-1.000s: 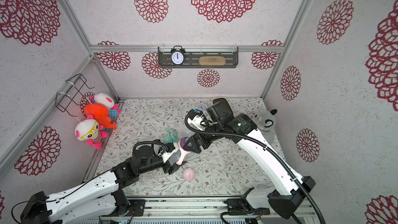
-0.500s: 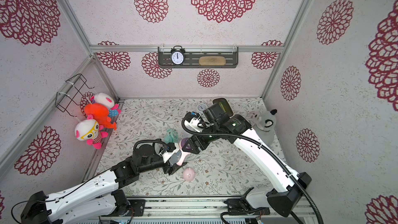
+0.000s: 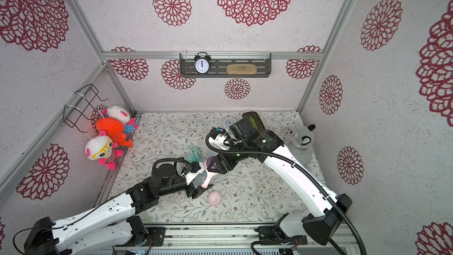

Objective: Assemble the baby bottles
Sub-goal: Screw the nipple onto the baby bottle.

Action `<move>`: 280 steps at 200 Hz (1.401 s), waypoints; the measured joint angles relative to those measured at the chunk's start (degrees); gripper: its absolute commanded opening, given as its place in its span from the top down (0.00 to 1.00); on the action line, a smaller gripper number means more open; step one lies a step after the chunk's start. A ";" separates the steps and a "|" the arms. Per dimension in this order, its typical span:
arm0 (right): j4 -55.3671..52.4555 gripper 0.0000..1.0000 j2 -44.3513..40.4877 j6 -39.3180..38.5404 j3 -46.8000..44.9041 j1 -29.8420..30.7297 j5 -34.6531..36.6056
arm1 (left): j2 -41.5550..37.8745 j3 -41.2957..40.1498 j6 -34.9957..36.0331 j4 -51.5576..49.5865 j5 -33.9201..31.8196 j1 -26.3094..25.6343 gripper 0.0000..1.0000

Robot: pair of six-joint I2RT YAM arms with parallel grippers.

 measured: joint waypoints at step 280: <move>6.10 0.02 -4.42 34.21 0.04 -0.02 14.56 | 3.74 -1.73 4.17 9.62 -23.91 -4.92 1.00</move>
